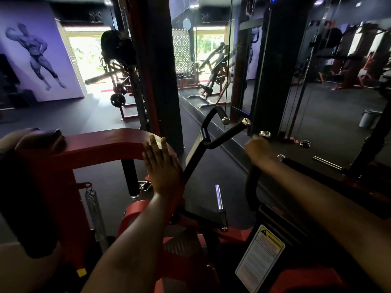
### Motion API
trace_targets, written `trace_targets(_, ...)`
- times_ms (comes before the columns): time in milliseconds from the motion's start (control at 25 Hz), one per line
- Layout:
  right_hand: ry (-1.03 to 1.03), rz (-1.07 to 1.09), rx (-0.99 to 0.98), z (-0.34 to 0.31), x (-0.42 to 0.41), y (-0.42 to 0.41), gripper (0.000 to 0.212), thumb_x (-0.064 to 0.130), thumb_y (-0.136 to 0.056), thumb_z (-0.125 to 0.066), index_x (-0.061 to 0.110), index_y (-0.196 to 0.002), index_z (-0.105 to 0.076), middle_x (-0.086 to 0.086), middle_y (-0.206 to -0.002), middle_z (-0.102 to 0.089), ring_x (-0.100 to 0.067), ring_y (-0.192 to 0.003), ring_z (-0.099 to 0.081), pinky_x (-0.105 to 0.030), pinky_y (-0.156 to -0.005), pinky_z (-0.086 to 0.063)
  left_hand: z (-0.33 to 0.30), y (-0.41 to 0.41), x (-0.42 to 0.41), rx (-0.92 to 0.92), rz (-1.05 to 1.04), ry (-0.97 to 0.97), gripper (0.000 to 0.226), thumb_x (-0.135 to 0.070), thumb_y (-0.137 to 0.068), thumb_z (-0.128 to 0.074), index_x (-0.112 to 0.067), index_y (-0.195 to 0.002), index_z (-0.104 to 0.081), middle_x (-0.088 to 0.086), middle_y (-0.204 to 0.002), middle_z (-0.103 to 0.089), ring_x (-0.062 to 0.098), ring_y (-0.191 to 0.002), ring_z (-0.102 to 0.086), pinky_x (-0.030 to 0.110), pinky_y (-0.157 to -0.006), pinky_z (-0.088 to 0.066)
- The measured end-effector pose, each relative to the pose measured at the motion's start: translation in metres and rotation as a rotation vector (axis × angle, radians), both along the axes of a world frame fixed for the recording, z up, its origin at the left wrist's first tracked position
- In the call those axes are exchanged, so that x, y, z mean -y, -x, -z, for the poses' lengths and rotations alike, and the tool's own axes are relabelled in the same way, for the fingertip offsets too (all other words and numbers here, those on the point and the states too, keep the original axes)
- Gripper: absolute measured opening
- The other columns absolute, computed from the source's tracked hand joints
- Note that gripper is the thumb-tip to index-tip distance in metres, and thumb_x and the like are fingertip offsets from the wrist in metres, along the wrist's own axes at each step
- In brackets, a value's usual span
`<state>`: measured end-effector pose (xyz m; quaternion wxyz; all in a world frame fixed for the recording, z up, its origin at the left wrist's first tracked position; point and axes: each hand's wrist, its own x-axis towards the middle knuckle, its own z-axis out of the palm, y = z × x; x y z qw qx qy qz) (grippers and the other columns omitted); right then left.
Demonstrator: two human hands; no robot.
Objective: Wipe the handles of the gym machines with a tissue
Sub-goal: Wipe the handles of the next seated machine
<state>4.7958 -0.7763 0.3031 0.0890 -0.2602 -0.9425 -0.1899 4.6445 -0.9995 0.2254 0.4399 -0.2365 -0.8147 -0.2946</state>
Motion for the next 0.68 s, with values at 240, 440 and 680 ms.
trace_targets(240, 0.014, -0.126, 0.15, 0.04, 0.035, -0.019, 0.029, 0.004, -0.092, -0.041, 0.005, -0.111, -0.063, -0.01, -0.116, -0.059, -0.027, -0.113, -0.051, -0.038, -0.092, -0.044, 0.002, 0.004, 0.0, -0.023, 0.001, 0.014, 0.054, -0.032, -0.102, -0.029, -0.008, -0.15, -0.032, 0.023, -0.156, -0.021, 0.034, -0.147, -0.005, 0.045, -0.121, -0.003)
trace_targets(440, 0.05, -0.104, -0.006, 0.021, 0.004, -0.007, 0.026, 0.005, -0.095, -0.039, -0.001, -0.105, -0.063, -0.015, -0.115, -0.056, -0.027, -0.11, -0.052, -0.034, -0.092, -0.046, 0.002, 0.003, 0.0, -0.013, 0.012, 0.012, 0.054, -0.032, -0.102, -0.028, -0.008, -0.15, -0.031, 0.023, -0.157, -0.019, 0.034, -0.147, -0.003, 0.046, -0.121, -0.003)
trace_targets(680, 0.17, -0.277, 0.01, 0.067, 0.039, -0.049, 0.013, -0.002, -0.066, -0.076, 0.0, -0.071, -0.065, -0.013, -0.086, -0.06, -0.027, -0.075, -0.063, -0.032, -0.054, -0.054, 0.006, 0.009, 0.0, -0.038, 0.025, 0.019, 0.053, -0.03, -0.102, -0.032, -0.008, -0.151, -0.03, 0.024, -0.157, -0.019, 0.036, -0.147, -0.005, 0.047, -0.121, -0.004)
